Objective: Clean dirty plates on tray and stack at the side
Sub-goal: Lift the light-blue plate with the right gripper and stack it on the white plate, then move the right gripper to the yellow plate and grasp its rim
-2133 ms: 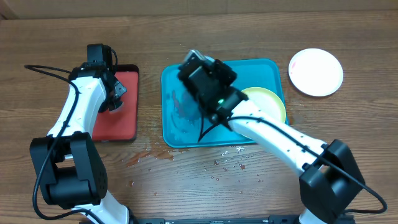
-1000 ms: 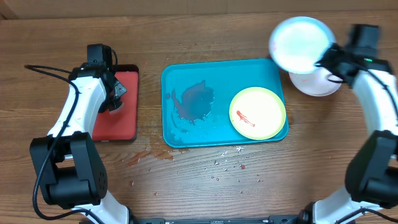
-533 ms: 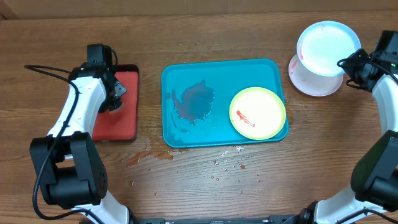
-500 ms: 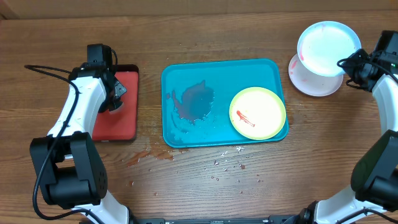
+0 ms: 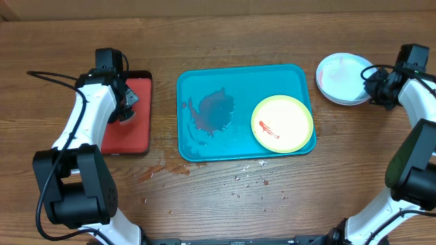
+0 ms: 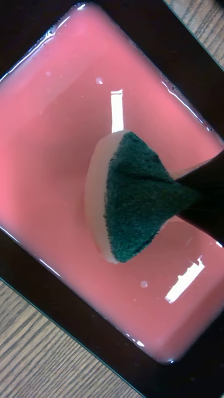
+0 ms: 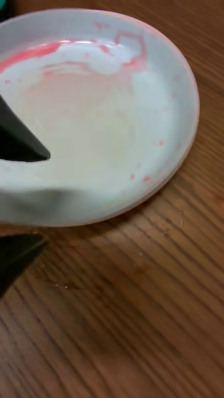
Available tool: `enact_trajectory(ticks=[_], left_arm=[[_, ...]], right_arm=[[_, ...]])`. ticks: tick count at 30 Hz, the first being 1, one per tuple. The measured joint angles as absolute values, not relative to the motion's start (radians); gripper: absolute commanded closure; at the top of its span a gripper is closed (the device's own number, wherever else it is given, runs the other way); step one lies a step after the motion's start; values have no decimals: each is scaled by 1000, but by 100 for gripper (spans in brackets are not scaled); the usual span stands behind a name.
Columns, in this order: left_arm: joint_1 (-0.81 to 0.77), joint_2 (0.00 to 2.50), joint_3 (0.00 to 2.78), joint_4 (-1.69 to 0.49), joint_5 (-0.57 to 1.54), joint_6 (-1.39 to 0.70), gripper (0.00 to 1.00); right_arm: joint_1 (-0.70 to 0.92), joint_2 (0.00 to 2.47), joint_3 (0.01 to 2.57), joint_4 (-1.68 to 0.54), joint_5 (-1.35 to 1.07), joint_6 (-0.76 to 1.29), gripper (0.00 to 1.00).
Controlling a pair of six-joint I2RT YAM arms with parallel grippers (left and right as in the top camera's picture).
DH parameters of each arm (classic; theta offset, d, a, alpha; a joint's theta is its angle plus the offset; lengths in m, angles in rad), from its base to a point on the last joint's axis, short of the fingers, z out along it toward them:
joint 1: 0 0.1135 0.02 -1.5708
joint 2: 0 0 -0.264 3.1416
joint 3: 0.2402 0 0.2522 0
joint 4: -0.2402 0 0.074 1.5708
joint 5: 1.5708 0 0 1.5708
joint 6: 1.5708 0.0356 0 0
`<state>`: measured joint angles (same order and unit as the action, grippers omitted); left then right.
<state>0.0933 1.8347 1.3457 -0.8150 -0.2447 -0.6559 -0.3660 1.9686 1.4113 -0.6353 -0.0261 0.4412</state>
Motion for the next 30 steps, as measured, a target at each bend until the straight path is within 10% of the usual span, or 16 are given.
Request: enact_trajectory(ticks=[12, 18, 30], left_arm=[[93, 1835, 1346, -815, -244, -656, 96], [93, 1835, 1346, -815, -239, -656, 96], [93, 1835, 1346, -815, -236, -656, 96]], right_arm=[[-343, 1860, 1411, -800, -136, 432, 44], [-200, 1783, 1411, -831, -271, 269, 15], [43, 1855, 1411, -767, -196, -197, 26]])
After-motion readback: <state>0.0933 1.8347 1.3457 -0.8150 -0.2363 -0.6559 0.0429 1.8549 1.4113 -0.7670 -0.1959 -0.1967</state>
